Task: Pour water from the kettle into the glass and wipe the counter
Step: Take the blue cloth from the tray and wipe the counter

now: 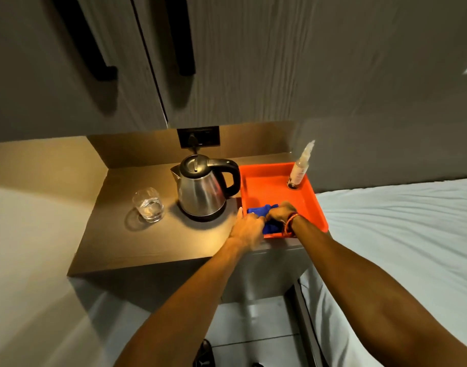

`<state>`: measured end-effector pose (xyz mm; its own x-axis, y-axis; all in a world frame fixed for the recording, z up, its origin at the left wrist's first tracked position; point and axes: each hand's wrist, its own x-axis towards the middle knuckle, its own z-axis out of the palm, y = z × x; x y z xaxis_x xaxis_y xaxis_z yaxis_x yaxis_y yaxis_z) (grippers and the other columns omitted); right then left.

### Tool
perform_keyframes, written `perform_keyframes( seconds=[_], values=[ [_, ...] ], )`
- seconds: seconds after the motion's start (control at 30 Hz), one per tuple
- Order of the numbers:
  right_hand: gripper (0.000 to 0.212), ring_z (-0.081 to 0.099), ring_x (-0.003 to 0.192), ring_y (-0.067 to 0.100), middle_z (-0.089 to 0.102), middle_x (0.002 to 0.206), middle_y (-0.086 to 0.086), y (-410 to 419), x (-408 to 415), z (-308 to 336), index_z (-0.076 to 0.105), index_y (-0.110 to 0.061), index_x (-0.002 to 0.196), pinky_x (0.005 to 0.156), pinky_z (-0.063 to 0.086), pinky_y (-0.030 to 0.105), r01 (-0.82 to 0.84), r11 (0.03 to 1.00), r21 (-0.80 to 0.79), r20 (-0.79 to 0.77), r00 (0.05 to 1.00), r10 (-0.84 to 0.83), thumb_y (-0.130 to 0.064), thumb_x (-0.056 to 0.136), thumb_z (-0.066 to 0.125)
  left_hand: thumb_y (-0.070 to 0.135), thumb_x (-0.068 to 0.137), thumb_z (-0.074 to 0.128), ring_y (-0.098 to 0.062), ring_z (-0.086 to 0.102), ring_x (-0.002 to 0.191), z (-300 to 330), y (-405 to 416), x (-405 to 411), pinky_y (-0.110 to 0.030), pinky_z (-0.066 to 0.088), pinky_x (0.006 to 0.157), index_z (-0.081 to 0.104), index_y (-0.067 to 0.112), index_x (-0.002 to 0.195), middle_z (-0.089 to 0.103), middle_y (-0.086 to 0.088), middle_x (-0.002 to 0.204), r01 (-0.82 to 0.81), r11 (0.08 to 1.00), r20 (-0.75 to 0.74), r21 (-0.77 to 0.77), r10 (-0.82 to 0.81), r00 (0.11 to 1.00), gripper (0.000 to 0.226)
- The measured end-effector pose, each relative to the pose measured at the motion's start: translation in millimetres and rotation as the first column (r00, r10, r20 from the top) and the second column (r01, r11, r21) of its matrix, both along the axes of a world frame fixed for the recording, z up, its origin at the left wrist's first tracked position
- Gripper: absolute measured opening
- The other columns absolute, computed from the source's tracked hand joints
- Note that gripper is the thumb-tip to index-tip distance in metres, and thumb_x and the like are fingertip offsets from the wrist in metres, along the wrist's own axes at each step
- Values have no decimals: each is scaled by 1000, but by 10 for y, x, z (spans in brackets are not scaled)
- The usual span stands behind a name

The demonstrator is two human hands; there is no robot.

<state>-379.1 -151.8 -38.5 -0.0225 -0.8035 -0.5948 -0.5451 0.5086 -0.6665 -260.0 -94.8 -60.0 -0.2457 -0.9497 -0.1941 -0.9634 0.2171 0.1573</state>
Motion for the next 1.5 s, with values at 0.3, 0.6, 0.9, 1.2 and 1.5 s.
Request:
perform_keyframes(
  seconds=[0.3,0.6,0.9,1.2,1.5],
  values=[
    [9,57,75,25,62,70,6,-65,-15,227,65,-9,65,62,45,31,257,937,-236,195,957,-214,-11,74,67,12,99,51,-25,61,113,110,221,132,-36,47,101,65,5,118,67,-11,119,-531,846,-746,43,381,547,25],
    [31,61,74,15,67,85,4,477,1116,245,64,-10,93,66,50,27,34,974,-225,580,808,106,8,68,69,25,97,64,-23,72,91,148,590,1036,-32,59,77,71,9,115,75,-13,108,-525,634,-823,568,440,-360,24],
    [45,60,108,31,59,118,14,1037,2194,-399,51,-4,121,89,48,31,-148,906,-396,146,964,221,-1,81,70,26,89,70,-32,68,106,-323,1009,2174,-39,56,82,67,8,121,71,-15,120,-857,418,-563,300,803,194,37],
    [57,13,156,31,12,169,7,1375,2386,-885,15,-26,161,127,17,49,-854,342,-391,-643,520,563,-40,107,30,26,69,90,-33,38,143,-51,546,2847,-50,40,114,28,13,156,40,-14,154,-854,466,-673,232,710,205,108],
    [58,-3,158,23,0,170,-1,1286,2394,-1060,3,-30,161,127,-1,45,-851,373,-368,-633,524,570,-45,108,21,10,66,91,-28,62,120,-257,239,2973,-28,55,81,47,16,138,62,-10,132,-809,532,-780,250,605,157,85]
  ],
)
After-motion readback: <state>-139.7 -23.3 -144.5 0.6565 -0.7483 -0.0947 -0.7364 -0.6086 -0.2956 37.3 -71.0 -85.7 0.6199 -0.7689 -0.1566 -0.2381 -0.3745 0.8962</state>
